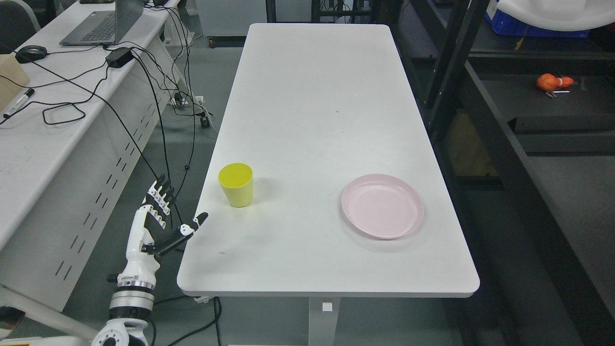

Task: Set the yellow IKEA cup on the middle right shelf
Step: 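Reach the left hand toward the yellow cup on the table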

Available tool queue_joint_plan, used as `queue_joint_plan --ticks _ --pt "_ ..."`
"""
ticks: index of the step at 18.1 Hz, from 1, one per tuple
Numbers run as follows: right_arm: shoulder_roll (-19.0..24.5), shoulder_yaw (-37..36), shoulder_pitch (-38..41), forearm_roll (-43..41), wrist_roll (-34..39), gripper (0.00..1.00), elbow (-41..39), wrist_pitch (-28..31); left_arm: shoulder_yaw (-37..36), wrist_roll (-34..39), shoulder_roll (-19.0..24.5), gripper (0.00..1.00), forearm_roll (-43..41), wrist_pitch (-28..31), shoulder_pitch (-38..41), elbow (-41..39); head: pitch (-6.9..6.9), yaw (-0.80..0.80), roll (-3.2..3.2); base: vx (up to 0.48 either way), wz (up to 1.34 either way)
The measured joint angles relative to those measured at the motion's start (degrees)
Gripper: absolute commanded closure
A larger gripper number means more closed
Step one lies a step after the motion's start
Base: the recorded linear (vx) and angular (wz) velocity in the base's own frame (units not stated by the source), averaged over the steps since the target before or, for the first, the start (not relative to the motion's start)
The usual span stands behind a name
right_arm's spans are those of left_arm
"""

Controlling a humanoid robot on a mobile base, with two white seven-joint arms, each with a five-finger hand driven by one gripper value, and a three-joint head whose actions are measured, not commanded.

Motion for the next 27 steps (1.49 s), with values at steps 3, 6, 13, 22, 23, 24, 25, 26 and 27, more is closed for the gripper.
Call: queue_joint_plan --ticks 3,6,13,22,23,24,25,26,27 --pt "0.0 0.0 0.0 0.0 0.0 0.01 0.0 0.0 0.0 0.0 0.0 0.01 0.1 0.1 0.1 -0.1 0.00 0.00 0.00 0.075 -0.06" --pt "0.0 0.0 0.0 0.0 0.0 0.01 0.0 0.0 0.0 0.0 0.0 0.01 1.1 0.3 0.5 -0.2 0.00 0.00 0.00 0.066 -0.03" --pt "0.0 0.0 0.0 0.0 0.0 0.01 0.0 0.0 -1.0 -0.2 0.0 0.01 7.8 0.4 2.9 0.0 0.00 0.00 0.00 0.030 -0.01" --pt "0.0 0.0 0.0 0.0 0.0 0.01 0.0 0.0 -1.2 -0.5 0.0 0.01 10.0 2.0 -1.6 5.0 0.00 0.00 0.00 0.009 0.00" --pt "0.0 0.0 0.0 0.0 0.0 0.01 0.0 0.0 -1.2 -0.5 0.0 0.01 10.0 2.4 -2.5 5.7 0.00 0.00 0.00 0.014 0.00" --pt "0.0 0.0 0.0 0.0 0.0 0.01 0.0 0.0 -1.2 -0.5 0.0 0.01 10.1 3.0 -3.6 6.6 0.00 0.00 0.00 0.014 0.00" --pt "0.0 0.0 0.0 0.0 0.0 0.01 0.0 0.0 -1.2 -0.5 0.0 0.01 10.1 3.3 -4.6 7.4 0.00 0.00 0.00 0.000 0.00" --pt "0.0 0.0 0.0 0.0 0.0 0.01 0.0 0.0 -1.2 -0.5 0.0 0.01 9.9 3.6 -5.7 8.3 0.00 0.00 0.00 0.000 0.00" --pt "0.0 0.0 0.0 0.0 0.0 0.01 0.0 0.0 -1.2 -0.5 0.0 0.01 9.4 3.9 -6.5 9.0 0.00 0.00 0.00 0.000 0.00"
